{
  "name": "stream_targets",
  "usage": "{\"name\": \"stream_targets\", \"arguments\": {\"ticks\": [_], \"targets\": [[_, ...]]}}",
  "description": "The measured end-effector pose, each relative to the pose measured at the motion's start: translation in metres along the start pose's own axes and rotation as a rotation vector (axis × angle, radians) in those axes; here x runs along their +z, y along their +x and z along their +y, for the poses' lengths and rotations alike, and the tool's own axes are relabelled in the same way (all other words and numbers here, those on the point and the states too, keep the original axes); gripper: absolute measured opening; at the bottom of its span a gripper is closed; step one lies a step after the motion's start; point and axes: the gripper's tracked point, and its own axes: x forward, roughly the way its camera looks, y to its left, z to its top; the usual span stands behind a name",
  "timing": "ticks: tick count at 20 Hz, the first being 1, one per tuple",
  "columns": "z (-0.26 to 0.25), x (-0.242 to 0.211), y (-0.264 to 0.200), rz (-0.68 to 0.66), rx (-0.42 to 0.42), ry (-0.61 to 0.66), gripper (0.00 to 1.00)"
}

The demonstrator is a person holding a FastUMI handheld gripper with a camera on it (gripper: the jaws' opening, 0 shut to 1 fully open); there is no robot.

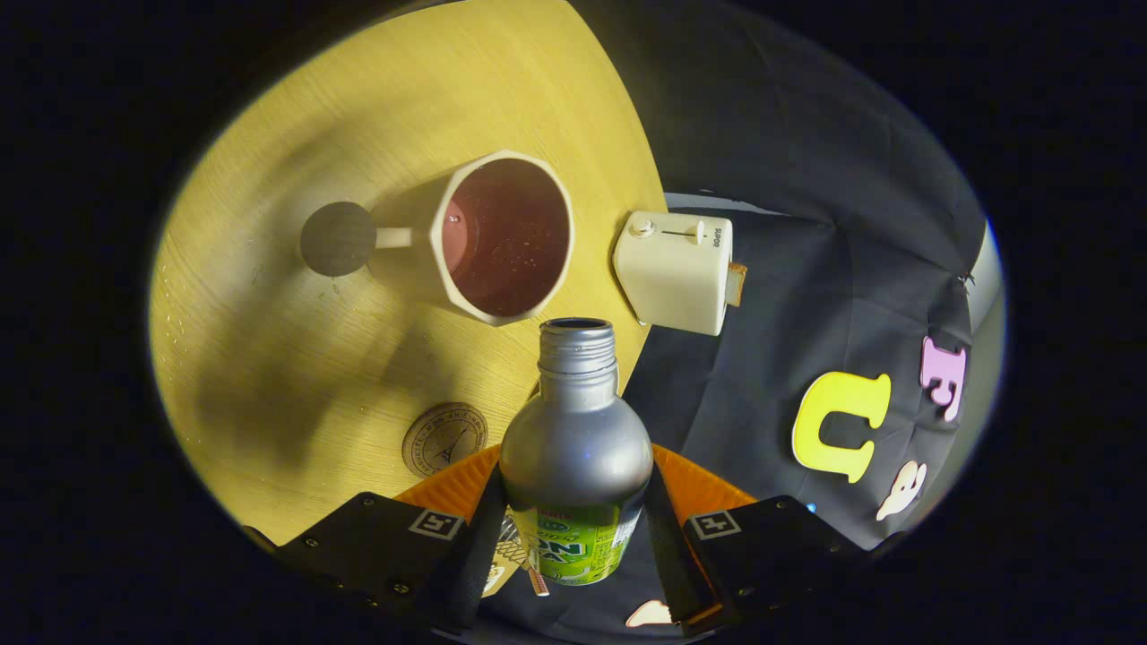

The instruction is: Take the bottle from table, then pour the juice into the cup, finally place the bottle on the coaster

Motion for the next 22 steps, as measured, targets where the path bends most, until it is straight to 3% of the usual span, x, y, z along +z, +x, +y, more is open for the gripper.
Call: {"name": "stream_targets", "arguments": {"ticks": [8,22], "targets": [[0.002,-0.011,-0.012,0.007,-0.050,0.256,0.76],[-0.022,-0.034,-0.025,0.012,-0.172,0.577,0.76]]}}
